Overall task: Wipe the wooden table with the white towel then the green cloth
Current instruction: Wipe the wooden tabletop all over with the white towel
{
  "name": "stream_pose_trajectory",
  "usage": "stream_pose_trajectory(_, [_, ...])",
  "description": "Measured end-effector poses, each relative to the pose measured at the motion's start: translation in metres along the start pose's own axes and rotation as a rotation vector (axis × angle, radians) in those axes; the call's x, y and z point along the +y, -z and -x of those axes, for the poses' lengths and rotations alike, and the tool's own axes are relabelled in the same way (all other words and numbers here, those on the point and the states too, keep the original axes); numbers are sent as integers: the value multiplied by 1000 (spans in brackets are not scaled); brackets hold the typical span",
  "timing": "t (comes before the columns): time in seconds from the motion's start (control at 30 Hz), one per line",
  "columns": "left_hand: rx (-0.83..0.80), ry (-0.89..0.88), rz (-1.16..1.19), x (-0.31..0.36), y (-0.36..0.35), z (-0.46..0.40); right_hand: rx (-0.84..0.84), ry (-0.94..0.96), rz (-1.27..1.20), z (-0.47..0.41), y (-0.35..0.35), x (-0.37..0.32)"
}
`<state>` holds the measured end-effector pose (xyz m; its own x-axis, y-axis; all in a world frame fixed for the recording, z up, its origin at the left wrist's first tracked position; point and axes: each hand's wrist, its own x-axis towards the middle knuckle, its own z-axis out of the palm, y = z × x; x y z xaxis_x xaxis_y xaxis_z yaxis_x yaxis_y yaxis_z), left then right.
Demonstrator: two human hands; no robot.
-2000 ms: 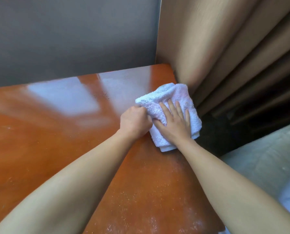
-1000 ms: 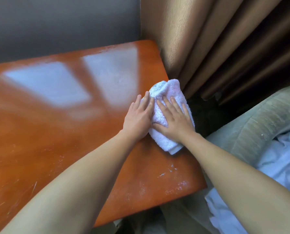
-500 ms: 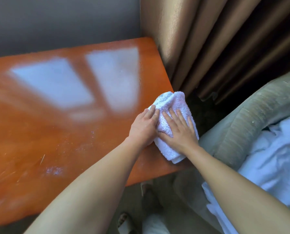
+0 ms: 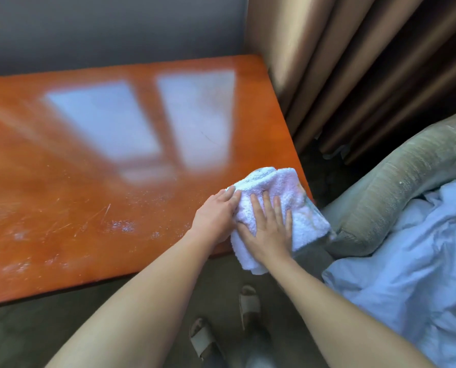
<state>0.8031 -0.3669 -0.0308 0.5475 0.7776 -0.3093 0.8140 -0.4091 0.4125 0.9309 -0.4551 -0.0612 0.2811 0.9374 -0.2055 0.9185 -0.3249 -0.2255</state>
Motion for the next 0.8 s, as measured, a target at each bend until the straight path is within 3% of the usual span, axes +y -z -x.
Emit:
stream_pose_trajectory(0.17, [115,271,-66,-53,30,25,-20,139,-77,-5,-23,-84])
stream_pose_trajectory(0.3, [165,276,-110,-43,18,18,-109,304,-40,-19,-14,-68])
stream_pose_trajectory(0.4, [267,406,-1,-10,-1,2,-126,384,5,-35,-2,-42])
stream_pose_trajectory(0.63, [257,400,-28,11,-13,-43,-14,449,4,-96,11,6])
stream_pose_trajectory(0.8, [270,350,-31,3,0,-78,-94,500,89,-143,24,7])
